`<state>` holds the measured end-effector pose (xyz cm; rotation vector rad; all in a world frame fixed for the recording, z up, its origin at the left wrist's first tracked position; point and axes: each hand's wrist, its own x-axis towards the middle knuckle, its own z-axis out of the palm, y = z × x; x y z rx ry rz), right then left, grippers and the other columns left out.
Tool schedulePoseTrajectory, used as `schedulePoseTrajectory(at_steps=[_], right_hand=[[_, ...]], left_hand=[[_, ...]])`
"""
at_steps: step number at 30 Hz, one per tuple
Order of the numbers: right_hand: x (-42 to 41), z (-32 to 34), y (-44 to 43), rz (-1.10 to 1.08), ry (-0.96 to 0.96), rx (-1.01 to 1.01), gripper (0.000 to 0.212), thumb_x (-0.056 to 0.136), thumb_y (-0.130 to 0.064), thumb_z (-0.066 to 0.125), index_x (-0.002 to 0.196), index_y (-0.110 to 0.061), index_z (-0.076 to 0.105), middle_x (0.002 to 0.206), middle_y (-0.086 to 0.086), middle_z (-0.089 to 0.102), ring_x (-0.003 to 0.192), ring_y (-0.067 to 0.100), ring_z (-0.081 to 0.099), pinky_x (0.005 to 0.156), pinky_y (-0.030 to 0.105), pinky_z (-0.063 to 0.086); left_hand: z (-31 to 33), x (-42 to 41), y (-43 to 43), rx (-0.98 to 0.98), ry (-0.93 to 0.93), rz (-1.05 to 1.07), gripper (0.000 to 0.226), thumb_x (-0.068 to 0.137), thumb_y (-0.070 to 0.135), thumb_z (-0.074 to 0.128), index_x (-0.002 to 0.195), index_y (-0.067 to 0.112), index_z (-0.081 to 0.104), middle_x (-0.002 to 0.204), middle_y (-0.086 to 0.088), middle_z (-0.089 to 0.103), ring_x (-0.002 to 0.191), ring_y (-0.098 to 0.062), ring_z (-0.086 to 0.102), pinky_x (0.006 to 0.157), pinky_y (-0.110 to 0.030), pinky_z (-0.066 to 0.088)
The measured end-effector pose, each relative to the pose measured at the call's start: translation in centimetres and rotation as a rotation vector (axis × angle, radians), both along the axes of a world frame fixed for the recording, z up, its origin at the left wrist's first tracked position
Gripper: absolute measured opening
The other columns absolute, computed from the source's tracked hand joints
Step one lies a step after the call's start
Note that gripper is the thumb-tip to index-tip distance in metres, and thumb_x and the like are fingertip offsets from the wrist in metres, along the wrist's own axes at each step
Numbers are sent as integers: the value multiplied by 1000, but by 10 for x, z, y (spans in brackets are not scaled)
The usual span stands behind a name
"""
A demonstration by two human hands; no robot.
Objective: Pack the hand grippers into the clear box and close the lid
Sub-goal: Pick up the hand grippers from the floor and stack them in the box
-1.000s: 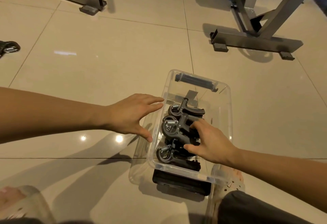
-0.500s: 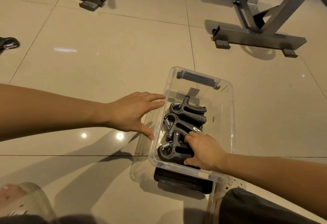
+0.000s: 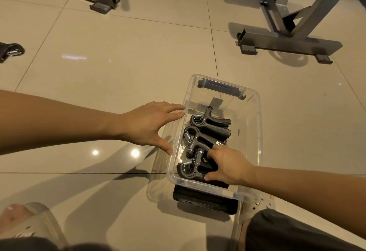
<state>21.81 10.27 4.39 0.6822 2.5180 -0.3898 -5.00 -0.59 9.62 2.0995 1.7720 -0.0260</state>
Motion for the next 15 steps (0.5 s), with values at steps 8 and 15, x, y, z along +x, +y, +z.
schedulePoseTrajectory(at_steps=[8, 15], right_hand=[[-68, 87, -2, -177, 382, 20, 31, 85, -50, 70, 95, -21, 63, 92, -6, 62, 82, 13, 59, 72, 32, 54], [-176, 187, -59, -6, 546, -52, 39, 84, -52, 73, 104, -20, 66, 93, -7, 63, 85, 14, 61, 71, 33, 53]], left_hand=[[70, -25, -25, 33, 33, 166, 83, 74, 78, 65, 139, 27, 55, 162, 9, 28, 145, -12, 30, 113, -31, 30], [158, -71, -88, 72, 22, 452, 47, 83, 61, 69, 117, 28, 66, 119, 13, 63, 110, -9, 56, 93, -34, 49]])
